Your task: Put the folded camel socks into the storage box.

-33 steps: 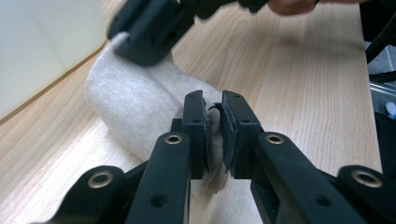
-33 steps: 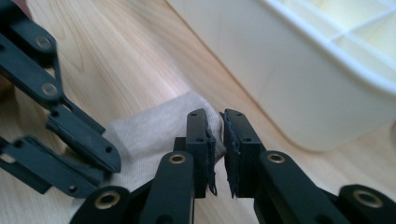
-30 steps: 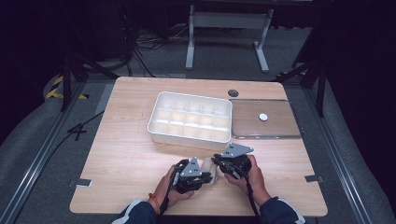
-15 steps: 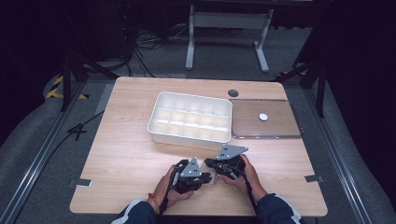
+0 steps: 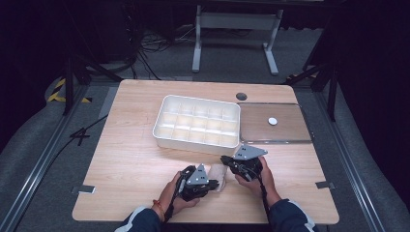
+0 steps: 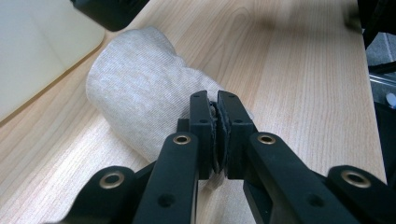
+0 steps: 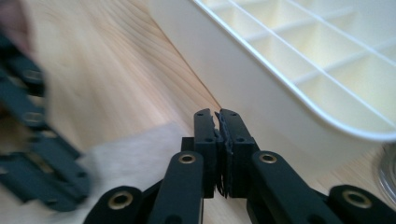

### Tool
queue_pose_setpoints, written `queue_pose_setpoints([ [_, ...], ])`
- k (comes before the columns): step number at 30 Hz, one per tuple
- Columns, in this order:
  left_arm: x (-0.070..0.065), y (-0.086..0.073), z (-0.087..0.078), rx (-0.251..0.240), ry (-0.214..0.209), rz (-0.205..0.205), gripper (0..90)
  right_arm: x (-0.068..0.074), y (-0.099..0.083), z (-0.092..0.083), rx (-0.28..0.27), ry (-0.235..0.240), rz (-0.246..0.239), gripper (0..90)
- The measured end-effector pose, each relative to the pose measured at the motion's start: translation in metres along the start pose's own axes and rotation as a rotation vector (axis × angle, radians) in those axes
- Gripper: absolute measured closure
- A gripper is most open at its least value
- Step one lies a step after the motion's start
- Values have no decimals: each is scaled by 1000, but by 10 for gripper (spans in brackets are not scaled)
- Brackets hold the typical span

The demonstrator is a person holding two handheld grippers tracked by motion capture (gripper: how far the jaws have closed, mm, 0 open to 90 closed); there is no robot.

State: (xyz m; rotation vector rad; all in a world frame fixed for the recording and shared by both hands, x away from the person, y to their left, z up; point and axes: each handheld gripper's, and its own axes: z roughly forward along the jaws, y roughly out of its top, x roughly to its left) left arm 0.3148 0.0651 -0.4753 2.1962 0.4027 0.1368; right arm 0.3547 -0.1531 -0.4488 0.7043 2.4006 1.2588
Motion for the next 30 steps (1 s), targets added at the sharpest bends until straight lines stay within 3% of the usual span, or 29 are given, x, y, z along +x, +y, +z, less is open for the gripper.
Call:
queue_pose_setpoints([
  [3,-1,0,0,2,0,-7,855,9,4,-4,-48,56,-41,862],
  [6,0,0,0,0,-3,-2,855,16,4,2,-11,100,-65,861],
  [7,0,0,0,0,-2,-2,854,19,2,7,24,89,-91,859],
  [10,0,0,-1,9,1,11,854,20,-4,16,68,75,-74,866],
  [13,0,1,-1,4,5,28,852,16,-5,18,75,64,-44,886],
  [16,-1,0,-1,15,7,13,852,15,-7,19,82,46,-28,892],
  [17,-1,0,-1,14,8,15,852,14,-7,19,83,36,-29,893],
  [19,-1,0,-1,14,3,17,852,11,-10,23,140,-50,-36,895],
  [20,0,0,0,5,1,25,853,6,-16,26,156,-37,-4,895],
  [22,0,0,-1,11,3,20,851,2,-18,24,138,-21,22,890],
  [24,0,0,-1,8,1,18,848,1,-15,20,126,-33,15,884],
  [27,1,0,-1,5,-4,12,848,1,-5,5,62,-45,0,866],
  [30,1,0,-1,9,-3,10,848,6,-3,-2,19,-15,-20,840],
])
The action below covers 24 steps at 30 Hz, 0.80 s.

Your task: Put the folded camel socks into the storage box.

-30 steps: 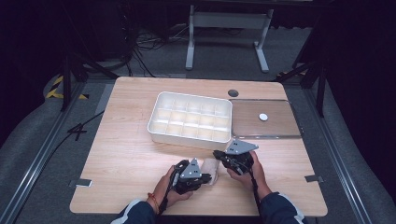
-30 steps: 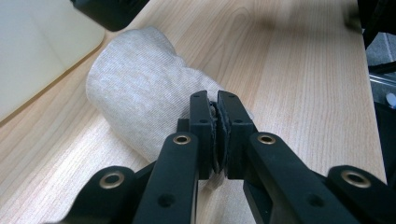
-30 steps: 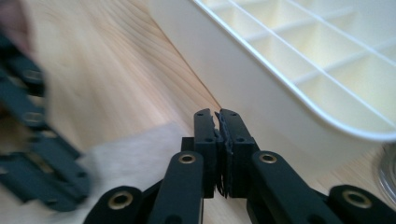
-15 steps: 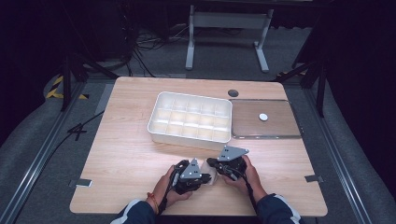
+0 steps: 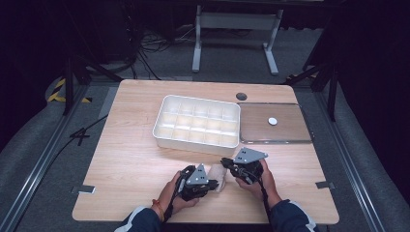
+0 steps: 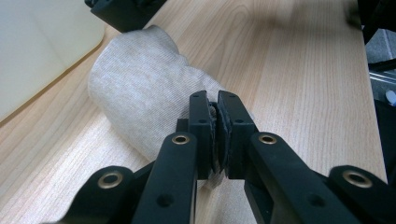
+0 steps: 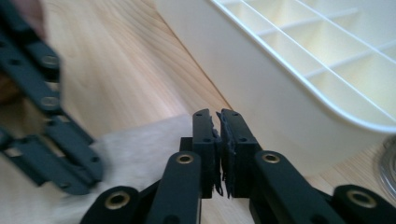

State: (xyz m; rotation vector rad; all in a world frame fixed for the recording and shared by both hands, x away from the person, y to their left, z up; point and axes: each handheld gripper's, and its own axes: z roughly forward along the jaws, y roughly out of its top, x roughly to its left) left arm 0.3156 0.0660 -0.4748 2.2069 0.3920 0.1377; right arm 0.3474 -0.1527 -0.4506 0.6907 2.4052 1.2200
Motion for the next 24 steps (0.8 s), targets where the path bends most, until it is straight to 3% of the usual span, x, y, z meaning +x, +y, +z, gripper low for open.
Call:
queue_pose_setpoints([
  [3,0,0,0,-3,-1,-6,847,9,1,1,-20,73,-32,812],
  [6,0,0,0,-2,1,0,845,13,-3,10,53,71,-59,807],
  [9,-1,0,0,-1,10,6,843,7,-6,14,59,93,-7,805],
  [14,-2,4,-12,13,-16,4,798,8,-7,15,71,80,1,824],
  [17,0,5,-23,11,-5,1,784,9,-8,13,76,78,6,827],
  [20,0,6,-31,9,23,-4,772,10,-8,13,69,69,-7,825],
  [21,1,7,-38,6,54,-9,772,10,-8,13,69,69,-7,825],
  [23,3,9,-48,-50,65,-50,768,12,-7,12,68,60,-19,823],
  [24,3,9,-49,-60,72,-48,768,13,-7,12,68,58,-26,822],
])
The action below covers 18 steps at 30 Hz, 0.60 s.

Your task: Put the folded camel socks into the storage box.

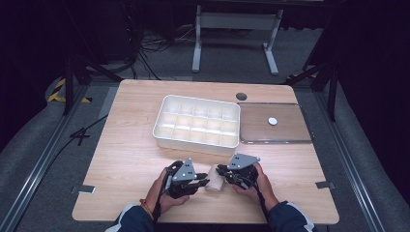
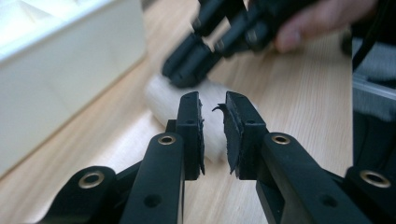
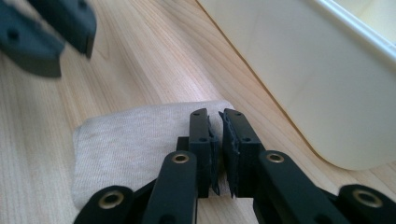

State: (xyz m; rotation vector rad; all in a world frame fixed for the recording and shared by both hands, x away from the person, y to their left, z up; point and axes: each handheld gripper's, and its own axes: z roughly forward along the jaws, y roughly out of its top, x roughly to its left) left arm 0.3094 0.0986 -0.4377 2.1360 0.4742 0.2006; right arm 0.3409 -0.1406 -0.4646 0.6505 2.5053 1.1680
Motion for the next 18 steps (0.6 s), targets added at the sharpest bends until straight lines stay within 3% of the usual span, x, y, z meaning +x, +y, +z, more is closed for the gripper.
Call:
queue_pose_setpoints([
  [3,0,-3,4,-16,-6,-17,760,2,1,1,1,2,-6,822],
  [5,-2,-5,13,1,11,-8,742,3,1,2,1,2,-10,818],
  [8,-9,-7,24,7,-13,10,741,4,1,2,-2,-5,-7,802],
  [12,-15,-12,38,76,-18,63,758,4,1,2,-1,-17,1,757],
  [18,-12,-14,38,70,-27,55,774,-3,1,-5,19,-15,7,690],
])
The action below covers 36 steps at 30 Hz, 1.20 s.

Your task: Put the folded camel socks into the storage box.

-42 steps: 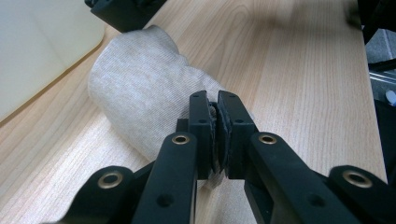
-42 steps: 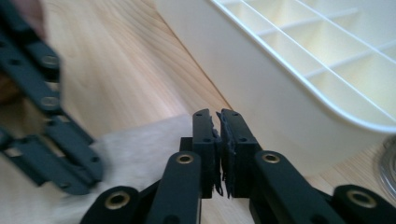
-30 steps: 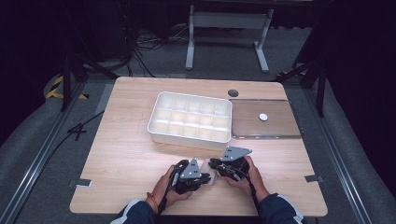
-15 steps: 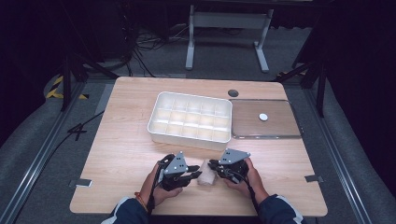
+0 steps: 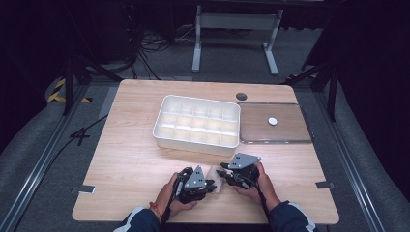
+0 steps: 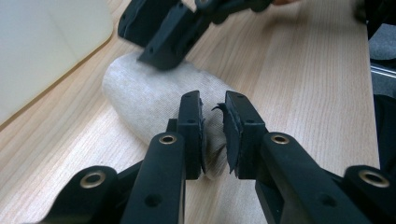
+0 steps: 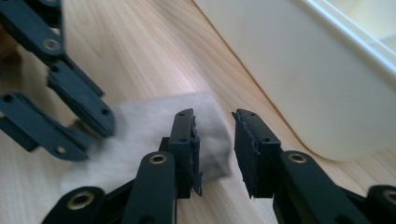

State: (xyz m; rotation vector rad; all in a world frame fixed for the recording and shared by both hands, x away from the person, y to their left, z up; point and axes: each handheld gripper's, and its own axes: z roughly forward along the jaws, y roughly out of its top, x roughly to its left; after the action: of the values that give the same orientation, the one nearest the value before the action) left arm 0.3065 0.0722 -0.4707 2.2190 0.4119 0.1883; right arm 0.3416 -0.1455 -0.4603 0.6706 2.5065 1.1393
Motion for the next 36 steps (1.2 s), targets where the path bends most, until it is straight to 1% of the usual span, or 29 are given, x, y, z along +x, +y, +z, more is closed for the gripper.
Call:
queue_pose_setpoints([
  [3,-1,0,1,-2,0,-11,773,-8,-5,-3,21,-39,17,685],
  [5,0,0,1,-3,-2,-9,773,-11,-6,-3,34,-71,29,690],
  [6,1,0,0,-1,-4,-2,773,-13,-6,-4,37,-83,32,688],
  [7,1,0,0,1,-4,0,773,-14,-6,-5,36,-87,40,679],
  [10,2,0,1,-2,-6,2,773,-16,-5,-8,24,-92,58,645],
  [12,2,-1,1,-3,-8,-5,773,-17,-3,-11,5,-98,71,611],
  [14,2,-1,1,-5,-8,-4,773,-17,0,-17,-33,-101,98,565],
  [15,2,-1,1,-5,-8,-5,773,-17,2,-20,-54,-95,116,542],
  [17,2,-1,1,-6,-10,-8,772,-15,6,-25,-113,-56,153,506],
  [19,2,-1,1,-6,-10,-6,772,-12,8,-24,-122,-32,161,474],
  [21,2,-1,0,-5,-12,-9,770,-7,10,-18,-103,2,149,448],
  [23,2,-2,0,-9,-13,-12,770,-2,10,-12,-70,17,136,425],
  [28,3,-2,0,-9,-17,-8,770,3,9,-6,-51,32,132,394],
  [32,2,-3,0,-19,-15,-10,765,4,6,-1,-13,37,136,391],
  [33,3,-3,-1,-14,-19,-4,758,4,5,2,8,42,138,399],
  [34,3,-3,-1,-20,-20,-3,744,4,4,2,13,41,142,403],
  [36,3,-3,-3,-13,-4,-2,685,4,4,2,19,48,147,405],
])
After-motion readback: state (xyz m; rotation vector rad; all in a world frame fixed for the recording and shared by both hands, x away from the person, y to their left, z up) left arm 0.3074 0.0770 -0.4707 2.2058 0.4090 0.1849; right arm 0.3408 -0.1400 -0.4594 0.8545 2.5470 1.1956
